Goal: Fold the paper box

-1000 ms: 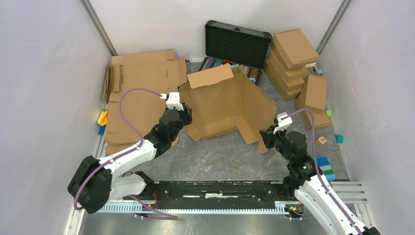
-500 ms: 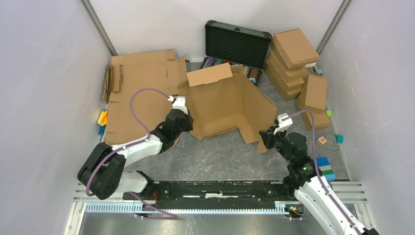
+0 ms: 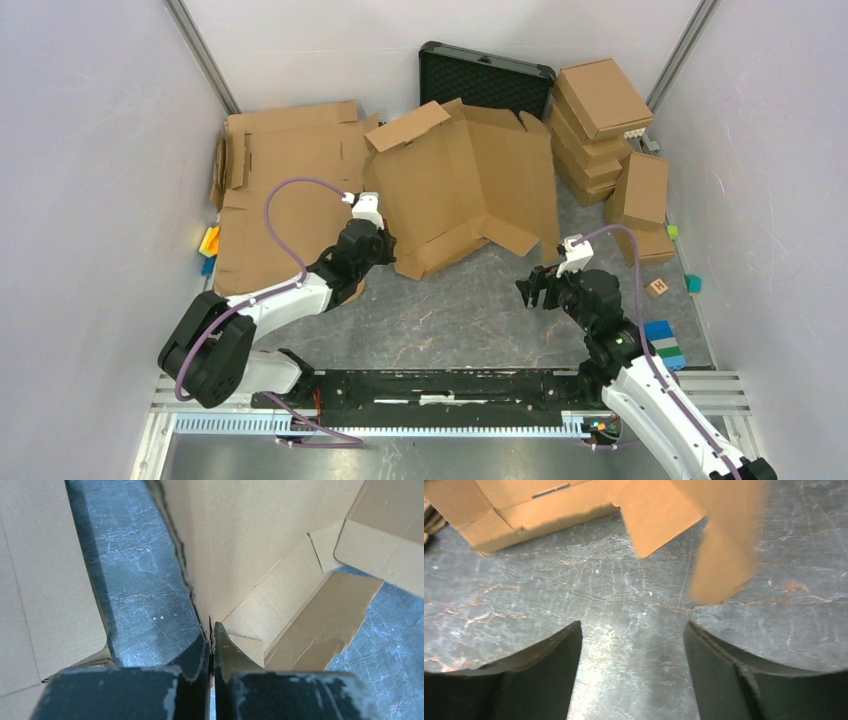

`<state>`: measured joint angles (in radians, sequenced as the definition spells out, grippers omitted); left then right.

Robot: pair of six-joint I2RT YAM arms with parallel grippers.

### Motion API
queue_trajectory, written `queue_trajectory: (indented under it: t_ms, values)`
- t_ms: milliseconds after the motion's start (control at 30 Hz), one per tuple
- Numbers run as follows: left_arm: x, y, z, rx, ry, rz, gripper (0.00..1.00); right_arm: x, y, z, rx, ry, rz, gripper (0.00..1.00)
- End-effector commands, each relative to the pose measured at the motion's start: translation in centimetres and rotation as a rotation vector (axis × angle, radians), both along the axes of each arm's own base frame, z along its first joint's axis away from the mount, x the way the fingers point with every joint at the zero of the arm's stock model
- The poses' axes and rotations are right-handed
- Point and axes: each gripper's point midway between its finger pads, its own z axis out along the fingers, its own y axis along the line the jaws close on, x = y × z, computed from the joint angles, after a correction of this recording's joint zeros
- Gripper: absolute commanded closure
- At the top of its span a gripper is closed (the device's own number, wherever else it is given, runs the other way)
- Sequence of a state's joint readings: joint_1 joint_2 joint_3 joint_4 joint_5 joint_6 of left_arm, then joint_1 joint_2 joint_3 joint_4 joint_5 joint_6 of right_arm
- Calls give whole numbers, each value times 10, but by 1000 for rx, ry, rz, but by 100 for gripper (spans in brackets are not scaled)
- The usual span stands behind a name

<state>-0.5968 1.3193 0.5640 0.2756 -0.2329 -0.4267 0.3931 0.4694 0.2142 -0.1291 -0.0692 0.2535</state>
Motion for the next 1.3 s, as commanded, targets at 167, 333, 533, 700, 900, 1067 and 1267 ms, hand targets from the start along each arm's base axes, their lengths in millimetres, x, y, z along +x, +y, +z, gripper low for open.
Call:
queue_trajectory:
  t_ms: [167,333,533,700,900,1067,1267]
  values:
    - [7,-11,32,-36,-114,-70,98,20,2,-1,130,-120,-82,2]
    - [5,-13,32,-14,-127,-109,98,25,-7,0,159,-150,-154,2]
    - [5,-17,33,14,-145,-140,98,23,7,24,168,-191,-66,11]
    - [4,-19,36,57,-173,-144,98,29,25,27,229,-84,-29,10]
    - [6,-18,37,74,-188,-137,98,32,45,29,328,61,-22,5]
    - [5,-17,40,74,-195,-134,98,41,40,32,286,61,-58,4]
    - [4,-14,43,77,-209,-120,98,46,50,21,336,127,-64,5]
